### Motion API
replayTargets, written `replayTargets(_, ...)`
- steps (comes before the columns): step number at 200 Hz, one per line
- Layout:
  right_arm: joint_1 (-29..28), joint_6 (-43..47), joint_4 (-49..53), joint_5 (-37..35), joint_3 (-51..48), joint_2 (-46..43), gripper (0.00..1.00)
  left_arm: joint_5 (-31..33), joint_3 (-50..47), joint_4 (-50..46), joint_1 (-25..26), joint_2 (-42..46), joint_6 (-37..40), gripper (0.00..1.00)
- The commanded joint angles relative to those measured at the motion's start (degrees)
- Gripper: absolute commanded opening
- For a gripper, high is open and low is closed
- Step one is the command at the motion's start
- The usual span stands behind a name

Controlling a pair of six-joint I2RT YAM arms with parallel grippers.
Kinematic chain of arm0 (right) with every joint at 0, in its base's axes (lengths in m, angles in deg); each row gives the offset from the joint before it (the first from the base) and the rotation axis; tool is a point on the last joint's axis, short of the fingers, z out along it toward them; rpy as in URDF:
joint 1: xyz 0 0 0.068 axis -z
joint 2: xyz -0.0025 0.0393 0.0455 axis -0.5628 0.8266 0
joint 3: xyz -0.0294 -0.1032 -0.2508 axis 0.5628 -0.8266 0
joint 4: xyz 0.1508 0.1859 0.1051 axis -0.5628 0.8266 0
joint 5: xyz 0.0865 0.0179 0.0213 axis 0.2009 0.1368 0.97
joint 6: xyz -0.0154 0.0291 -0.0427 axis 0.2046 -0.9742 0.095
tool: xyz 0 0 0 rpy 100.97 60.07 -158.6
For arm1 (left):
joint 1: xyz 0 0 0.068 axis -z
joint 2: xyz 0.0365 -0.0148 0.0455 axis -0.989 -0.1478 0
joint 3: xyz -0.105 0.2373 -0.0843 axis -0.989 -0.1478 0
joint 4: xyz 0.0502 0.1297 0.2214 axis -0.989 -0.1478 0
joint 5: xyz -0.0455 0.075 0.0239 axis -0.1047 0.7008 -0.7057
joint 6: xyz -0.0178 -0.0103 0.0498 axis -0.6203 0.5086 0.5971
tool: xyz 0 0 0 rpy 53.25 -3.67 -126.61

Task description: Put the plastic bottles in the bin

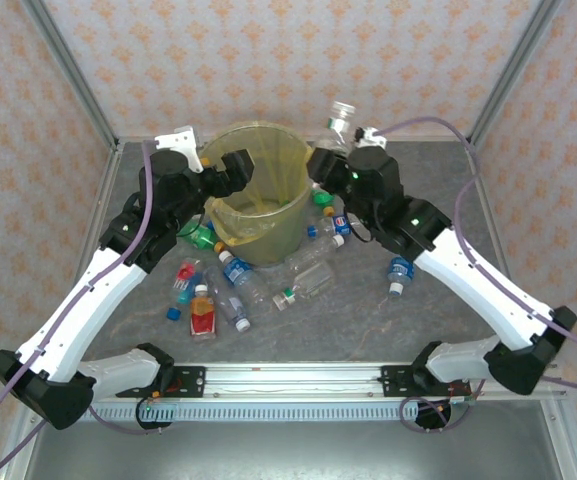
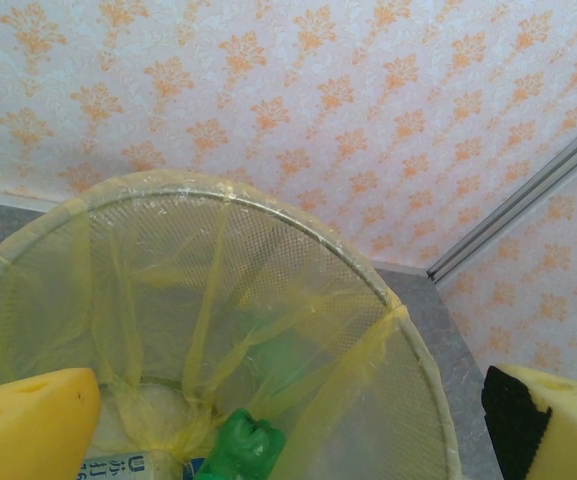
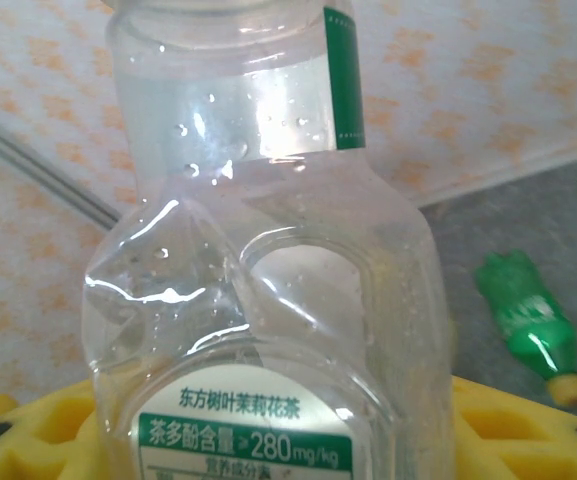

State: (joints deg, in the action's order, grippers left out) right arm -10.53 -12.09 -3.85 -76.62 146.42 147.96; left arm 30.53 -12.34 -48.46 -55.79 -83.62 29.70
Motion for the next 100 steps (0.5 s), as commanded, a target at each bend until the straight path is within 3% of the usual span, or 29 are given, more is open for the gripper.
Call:
replayTargets(1, -2.99, 5.99, -1.13, -2.06, 6.51, 5.34, 0.53, 1.77, 1.61, -0.63, -0.58, 0.60, 1.09, 0.99)
replayTargets(46, -6.19, 8.40, -1.07, -0.18, 13.49, 14.50, 0.53, 3.45, 1.55, -1.72, -0.68, 1.70, 2.27, 0.99)
replayTargets(100, -6.47, 7.92, -2.69, 0.54, 12.93, 16.54, 0.53, 9.06, 1.18, -3.32, -0.75, 4.16, 3.12, 0.99)
